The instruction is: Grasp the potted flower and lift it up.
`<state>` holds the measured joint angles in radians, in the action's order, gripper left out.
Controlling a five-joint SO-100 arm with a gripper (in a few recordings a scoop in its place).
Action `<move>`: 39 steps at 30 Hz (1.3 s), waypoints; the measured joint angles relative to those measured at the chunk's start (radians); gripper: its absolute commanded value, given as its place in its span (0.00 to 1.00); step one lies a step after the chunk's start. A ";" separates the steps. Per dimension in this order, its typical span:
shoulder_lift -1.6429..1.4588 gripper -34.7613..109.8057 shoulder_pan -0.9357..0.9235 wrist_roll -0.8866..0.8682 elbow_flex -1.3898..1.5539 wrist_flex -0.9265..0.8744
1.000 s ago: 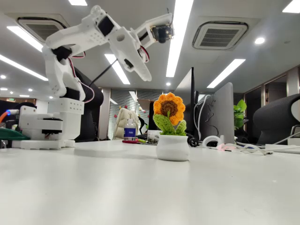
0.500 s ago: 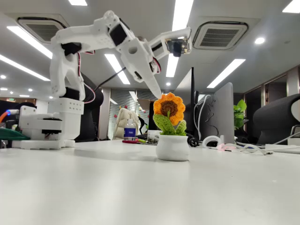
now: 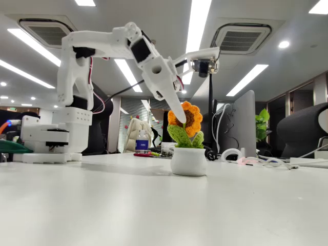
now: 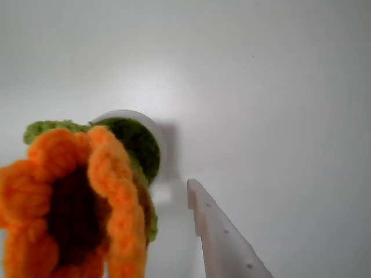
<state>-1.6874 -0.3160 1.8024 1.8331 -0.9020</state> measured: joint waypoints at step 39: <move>0.021 0.80 0.015 0.000 -0.003 -0.002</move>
<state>-1.6659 -0.3007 1.8024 1.8300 -0.9035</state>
